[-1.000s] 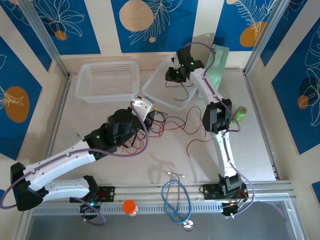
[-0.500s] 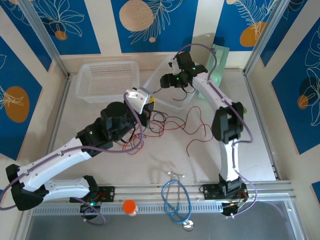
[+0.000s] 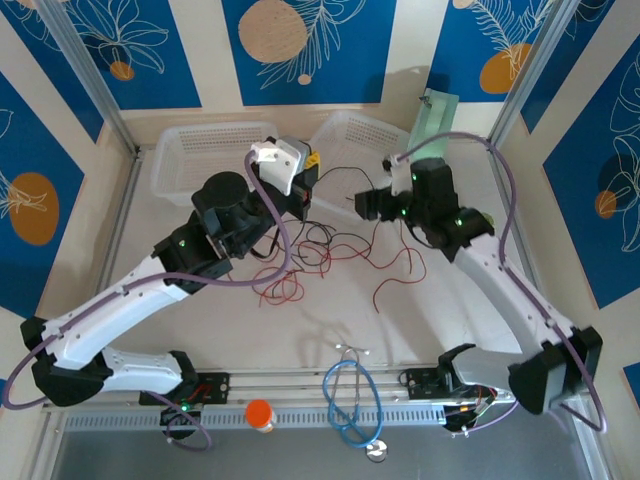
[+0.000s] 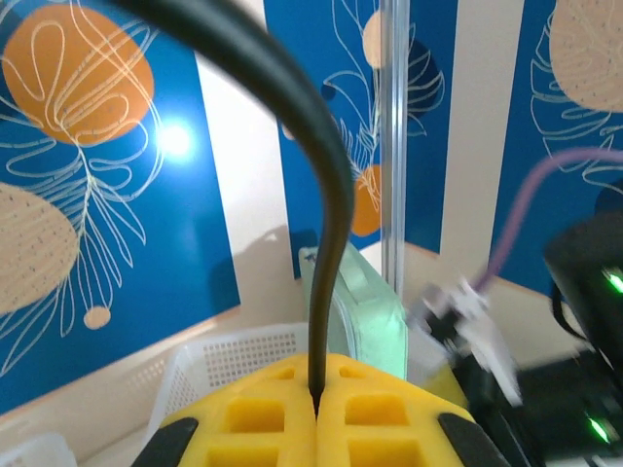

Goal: Untangle the cables

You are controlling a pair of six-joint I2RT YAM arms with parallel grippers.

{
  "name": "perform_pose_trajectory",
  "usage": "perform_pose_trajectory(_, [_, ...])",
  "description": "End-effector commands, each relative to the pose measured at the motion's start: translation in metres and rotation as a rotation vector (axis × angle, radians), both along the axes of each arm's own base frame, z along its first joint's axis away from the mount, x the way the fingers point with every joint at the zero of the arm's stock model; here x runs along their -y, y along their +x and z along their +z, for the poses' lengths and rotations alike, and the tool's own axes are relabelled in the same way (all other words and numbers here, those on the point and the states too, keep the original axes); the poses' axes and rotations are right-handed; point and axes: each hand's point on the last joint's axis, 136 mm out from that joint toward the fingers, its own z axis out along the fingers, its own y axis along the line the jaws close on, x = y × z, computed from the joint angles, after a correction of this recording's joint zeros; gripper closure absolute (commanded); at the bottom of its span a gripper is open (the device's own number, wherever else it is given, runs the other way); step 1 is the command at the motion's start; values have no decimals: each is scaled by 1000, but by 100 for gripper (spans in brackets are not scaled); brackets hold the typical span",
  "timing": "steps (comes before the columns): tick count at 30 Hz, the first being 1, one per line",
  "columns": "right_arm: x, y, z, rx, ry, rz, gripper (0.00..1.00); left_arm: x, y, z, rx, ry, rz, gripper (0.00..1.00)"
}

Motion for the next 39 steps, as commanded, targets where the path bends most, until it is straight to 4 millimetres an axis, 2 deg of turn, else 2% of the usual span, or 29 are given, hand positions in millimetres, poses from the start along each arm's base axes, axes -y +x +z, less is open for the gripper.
perform_pose_trajectory(1, [-12,-32,-3,58,34,106,25,-3,-1,32,76,-56,0,100])
perform_pose_trajectory(4, [-34,-66,-31,85,36,268,25,-5,0,36,87,-64,12,100])
perform_pose_trajectory(9, [-69,-101,-89,22,31,446,25,-10,4,44,119,-62,55,100])
perform_pose_trajectory(12, [-90,-129,-129,147,-54,576,24,-10,5,52,139,-70,64,100])
perform_pose_trajectory(14, [-99,-138,-145,270,-113,619,21,-7,6,56,145,-69,59,100])
perform_pose_trajectory(19, [-113,-134,-167,272,-154,669,20,2,6,63,148,-79,28,100])
perform_pose_trajectory(21, [-122,-128,-169,287,-144,678,20,4,6,64,149,-80,21,100])
perform_pose_trajectory(28, [-147,-91,-166,346,-85,591,21,-3,4,70,160,-93,35,100])
perform_pose_trajectory(33, [-155,-68,-176,359,-112,481,24,-6,3,74,166,-105,39,100])
perform_pose_trajectory(35, [-157,-66,-179,355,-133,463,31,-8,2,75,170,-107,41,100])
perform_pose_trajectory(39, [-147,-69,-182,337,-154,426,61,-11,2,80,187,-103,61,100])
